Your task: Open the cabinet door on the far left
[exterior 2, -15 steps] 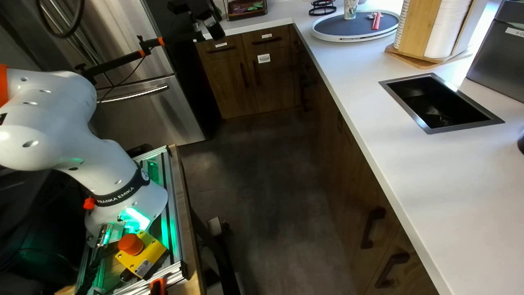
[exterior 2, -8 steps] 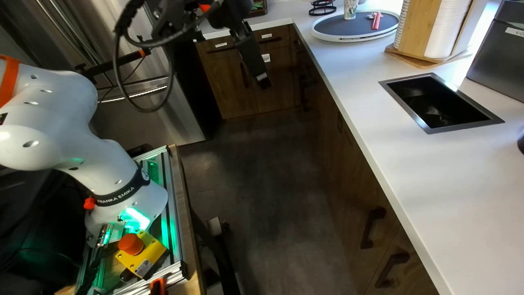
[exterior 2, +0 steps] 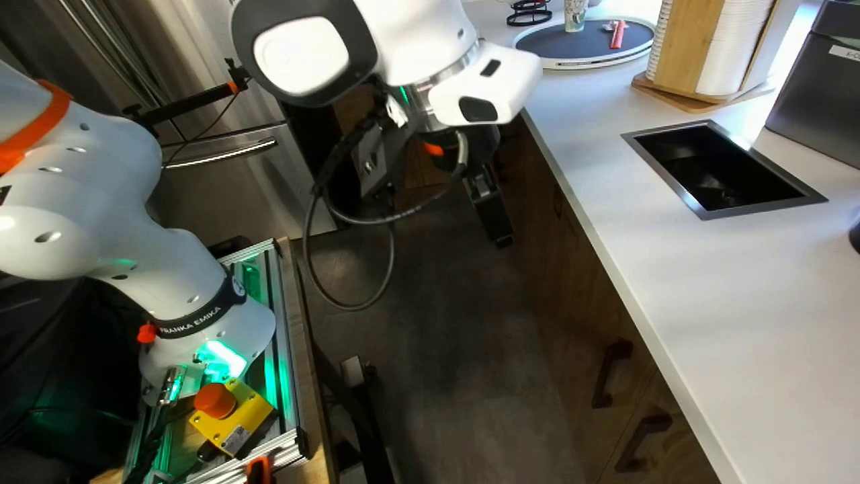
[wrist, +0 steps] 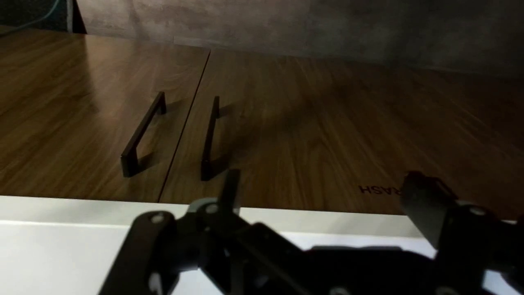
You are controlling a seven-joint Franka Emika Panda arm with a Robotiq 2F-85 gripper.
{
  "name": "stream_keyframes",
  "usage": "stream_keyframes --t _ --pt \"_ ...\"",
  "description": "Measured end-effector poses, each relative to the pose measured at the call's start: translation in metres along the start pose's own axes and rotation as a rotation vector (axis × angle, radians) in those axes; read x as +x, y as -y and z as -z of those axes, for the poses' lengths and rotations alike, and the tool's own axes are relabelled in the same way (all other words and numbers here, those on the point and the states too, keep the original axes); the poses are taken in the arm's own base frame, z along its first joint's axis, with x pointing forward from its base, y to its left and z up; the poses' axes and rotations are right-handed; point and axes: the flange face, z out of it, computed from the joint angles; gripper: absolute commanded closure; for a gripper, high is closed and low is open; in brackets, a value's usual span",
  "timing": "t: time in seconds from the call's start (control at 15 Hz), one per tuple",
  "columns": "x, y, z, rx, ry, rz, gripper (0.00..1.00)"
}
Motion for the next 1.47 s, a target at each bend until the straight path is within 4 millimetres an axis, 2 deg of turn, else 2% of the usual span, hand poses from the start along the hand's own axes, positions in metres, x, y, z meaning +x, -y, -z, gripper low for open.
stream_keyframes --t 0.4,0.93,1.27,1.47 --pt "0.015 -0.030 -0.070 -0.079 -0.080 -0.073 0.00" --pt "0.021 -0.029 -0.064 -0.079 -0.102 -0.071 0.00" --pt "0.023 -0.035 -0.089 -0.071 -0.092 -0.090 0.00" --pt "0.033 -0.036 -0.104 -0.063 -0.106 -0.072 0.00"
